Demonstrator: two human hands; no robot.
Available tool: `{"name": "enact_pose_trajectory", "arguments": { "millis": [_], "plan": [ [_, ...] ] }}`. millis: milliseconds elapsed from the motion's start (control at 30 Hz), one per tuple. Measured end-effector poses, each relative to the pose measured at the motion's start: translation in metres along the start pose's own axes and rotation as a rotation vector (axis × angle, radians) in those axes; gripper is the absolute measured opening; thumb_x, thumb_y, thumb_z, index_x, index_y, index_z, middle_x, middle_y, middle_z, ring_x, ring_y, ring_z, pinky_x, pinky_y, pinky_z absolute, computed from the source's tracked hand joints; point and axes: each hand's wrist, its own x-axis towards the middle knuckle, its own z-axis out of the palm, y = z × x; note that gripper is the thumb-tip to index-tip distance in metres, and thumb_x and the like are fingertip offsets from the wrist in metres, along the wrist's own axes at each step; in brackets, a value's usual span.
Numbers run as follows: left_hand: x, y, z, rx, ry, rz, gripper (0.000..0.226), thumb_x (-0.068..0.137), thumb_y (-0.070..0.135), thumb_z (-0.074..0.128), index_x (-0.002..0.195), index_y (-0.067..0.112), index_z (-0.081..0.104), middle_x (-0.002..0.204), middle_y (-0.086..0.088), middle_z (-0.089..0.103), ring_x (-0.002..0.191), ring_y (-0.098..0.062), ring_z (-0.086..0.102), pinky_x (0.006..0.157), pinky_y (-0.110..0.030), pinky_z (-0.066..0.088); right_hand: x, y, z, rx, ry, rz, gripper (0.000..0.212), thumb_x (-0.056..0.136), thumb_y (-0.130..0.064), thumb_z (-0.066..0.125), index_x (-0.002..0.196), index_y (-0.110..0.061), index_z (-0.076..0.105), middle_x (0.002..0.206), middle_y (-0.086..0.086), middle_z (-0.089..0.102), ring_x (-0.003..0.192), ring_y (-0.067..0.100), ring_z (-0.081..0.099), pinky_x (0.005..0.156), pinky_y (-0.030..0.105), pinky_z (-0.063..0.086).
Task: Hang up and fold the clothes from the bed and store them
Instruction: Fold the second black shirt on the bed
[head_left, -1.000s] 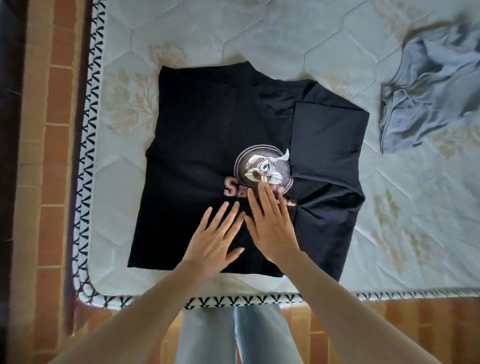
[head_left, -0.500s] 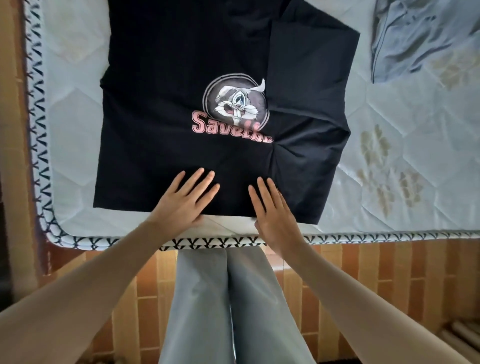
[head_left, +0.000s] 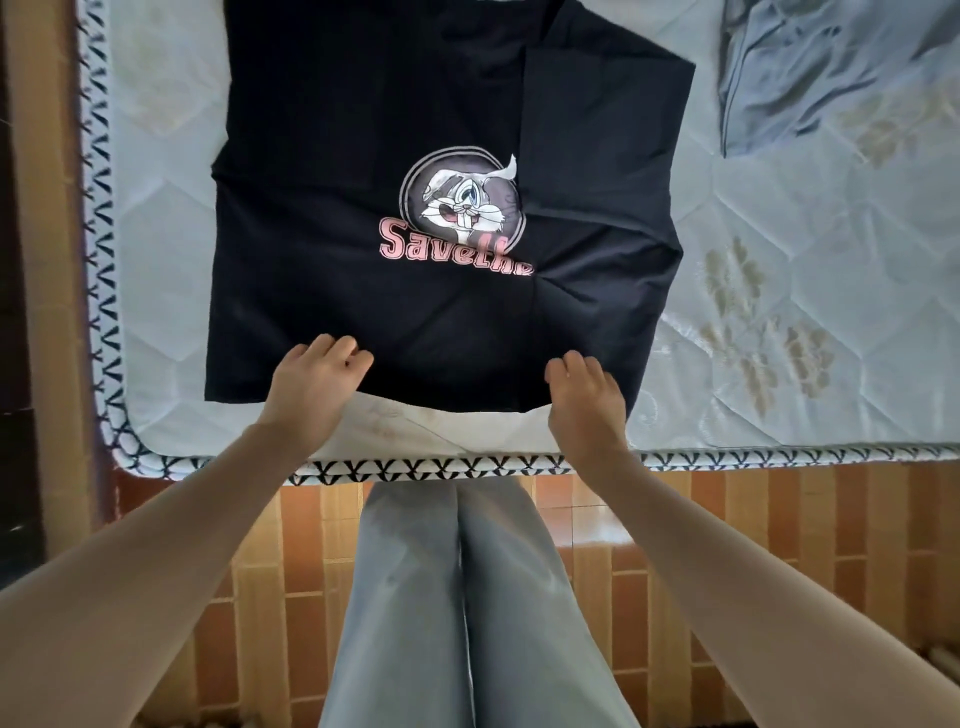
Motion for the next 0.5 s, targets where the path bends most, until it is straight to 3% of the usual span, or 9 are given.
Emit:
{"name": "enact_pose_trajectory", "arguments": {
  "millis": [100,167,333,500],
  "plan": [
    [0.004,-0.017,-0.019,-0.054,-0.007,-0.020,0.049,0.034,-0.027,0.065,0.074,0.001,0.069,0.059,-0.010,0.056,0.049,-0.030,0.054,0.046,-0.032,0.044,0.011,0.015,-0.021,0.053,-0.135,0.101,0.026,0.079,0.006,0.057,0.101,-0.008,0.063,0.093,0.009,0.064,0.089,0.031,0.060,0.079,0.037,0.044],
    [0.012,-0.026,-0.034,-0.097,0.010,-0.023,0.046,0.034,-0.028,0.064,0.071,0.000,0.069,0.053,-0.009,0.053,0.044,-0.029,0.051,0.044,-0.028,0.040,0.020,0.027,-0.033,0.061,-0.164,0.188,0.024,0.086,0.001,0.050,0.103,-0.011,0.062,0.098,0.007,0.066,0.094,0.029,0.061,0.085,0.034,0.041],
    [0.045,-0.039,-0.066,-0.122,0.051,-0.040,0.041,0.036,-0.027,0.063,0.064,0.002,0.063,0.046,-0.008,0.048,0.039,-0.027,0.045,0.045,-0.022,0.028,0.047,0.034,-0.066,-0.007,-0.106,0.150,0.017,0.087,0.002,0.048,0.089,-0.014,0.055,0.086,0.006,0.066,0.077,0.027,0.054,0.075,0.032,0.035],
    [0.085,-0.065,-0.090,-0.127,0.123,-0.037,0.044,0.026,-0.028,0.063,0.054,0.004,0.051,0.042,-0.005,0.035,0.043,-0.019,0.027,0.053,-0.013,0.009,0.086,0.045,-0.094,-0.094,-0.074,0.136,0.023,0.083,0.005,0.053,0.081,-0.016,0.045,0.069,0.001,0.046,0.075,0.022,0.040,0.073,0.029,0.029]
  ]
}}
